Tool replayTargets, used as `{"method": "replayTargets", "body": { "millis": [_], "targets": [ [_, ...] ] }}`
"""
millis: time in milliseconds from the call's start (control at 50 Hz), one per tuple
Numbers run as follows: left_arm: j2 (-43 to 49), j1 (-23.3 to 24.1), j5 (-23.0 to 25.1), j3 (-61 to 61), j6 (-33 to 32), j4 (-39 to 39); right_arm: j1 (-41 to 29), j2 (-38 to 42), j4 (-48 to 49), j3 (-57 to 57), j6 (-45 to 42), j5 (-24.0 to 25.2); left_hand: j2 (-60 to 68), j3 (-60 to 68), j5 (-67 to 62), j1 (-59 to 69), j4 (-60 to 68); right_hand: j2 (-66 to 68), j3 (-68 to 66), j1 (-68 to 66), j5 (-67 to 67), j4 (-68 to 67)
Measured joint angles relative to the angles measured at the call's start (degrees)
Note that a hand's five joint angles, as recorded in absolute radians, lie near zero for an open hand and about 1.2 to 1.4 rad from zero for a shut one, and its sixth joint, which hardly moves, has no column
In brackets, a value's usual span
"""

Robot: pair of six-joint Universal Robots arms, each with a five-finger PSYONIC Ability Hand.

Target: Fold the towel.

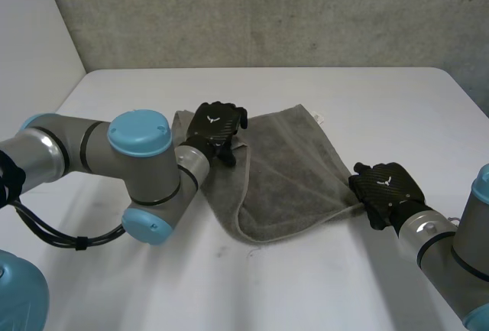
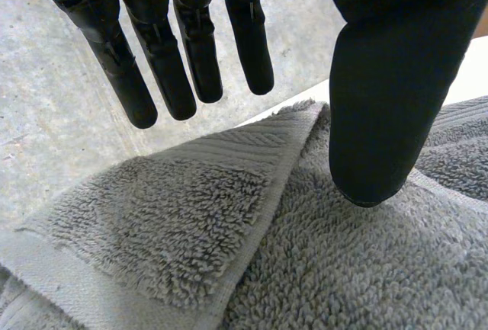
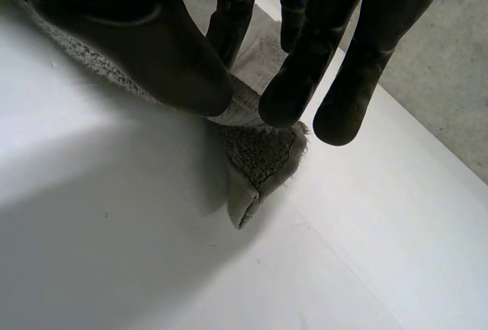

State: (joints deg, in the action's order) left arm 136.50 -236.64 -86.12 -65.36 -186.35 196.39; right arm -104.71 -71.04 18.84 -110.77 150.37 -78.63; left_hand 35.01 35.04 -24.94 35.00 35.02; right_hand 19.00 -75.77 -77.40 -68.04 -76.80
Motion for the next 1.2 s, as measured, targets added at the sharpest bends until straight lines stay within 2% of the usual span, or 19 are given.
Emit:
{"method": "replayTargets", "body": {
  "millis": [100, 280, 440, 560, 720, 880, 1000, 1060, 1200],
  "targets": [
    [0.8, 0.2, -0.3, 0.8, -0.1, 0.1, 0.0, 0.1, 0.0, 0.0, 0.0, 0.1, 4.9, 4.8, -4.4, 4.8, 4.8, 0.0, 0.0, 0.0, 0.0, 0.0],
    [4.5, -0.2, -3.4, 6.4, -0.2, 0.1, 0.1, 0.1, 0.0, 0.0, -0.1, 0.2, 29.9, 29.7, -29.6, 29.9, 29.8, 0.0, 0.0, 0.0, 0.0, 0.0],
    [2.8, -2.1, -7.7, 5.9, -0.6, -1.6, 0.2, -0.1, 0.0, 0.0, -0.1, 0.1, 34.3, 34.2, -33.5, 33.0, 34.3, 0.0, 0.0, 0.0, 0.0, 0.0],
    [-7.3, -5.5, -10.2, -3.6, -3.3, -4.8, 0.4, -0.8, -0.3, 0.3, 0.0, -0.2, 34.7, 34.5, -34.0, 33.4, 34.6, 0.0, 0.0, 0.0, 0.0, 0.0],
    [-23.3, -9.9, -10.0, -18.5, -6.9, -5.7, 0.4, -4.1, -1.4, 1.0, 0.1, -0.7, 34.7, 34.6, -34.0, 33.5, 34.7, 0.0, 0.0, 0.0, 0.0, 0.0],
    [-38.9, -13.1, -9.1, -29.9, -12.2, -6.4, 0.5, -16.1, -9.7, 5.0, 1.0, -0.7, 34.7, 34.6, -34.0, 33.5, 34.8, 0.0, 0.0, 0.0, 0.0, 0.0],
    [-49.2, -14.3, -6.5, -30.8, -15.0, -9.1, 0.6, -24.5, -19.8, 13.0, 3.8, -0.5, 34.7, 34.6, -34.0, 33.5, 34.8, 0.0, 0.0, 0.0, 0.0, 0.0],
    [-54.7, -14.8, -4.7, -28.3, -15.5, -12.2, 0.7, -28.3, -26.6, 20.7, 5.1, -0.5, 34.7, 34.6, -34.0, 33.5, 34.8, 0.0, 0.0, 0.0, 0.0, 0.0],
    [-61.0, -14.9, -3.6, -17.7, -14.8, -23.4, 1.1, -30.3, -40.4, 39.6, 5.4, -0.6, 34.7, 34.6, -34.0, 33.6, 34.8, 0.0, -0.9, -0.1, 0.0, 0.0]
  ]
}}
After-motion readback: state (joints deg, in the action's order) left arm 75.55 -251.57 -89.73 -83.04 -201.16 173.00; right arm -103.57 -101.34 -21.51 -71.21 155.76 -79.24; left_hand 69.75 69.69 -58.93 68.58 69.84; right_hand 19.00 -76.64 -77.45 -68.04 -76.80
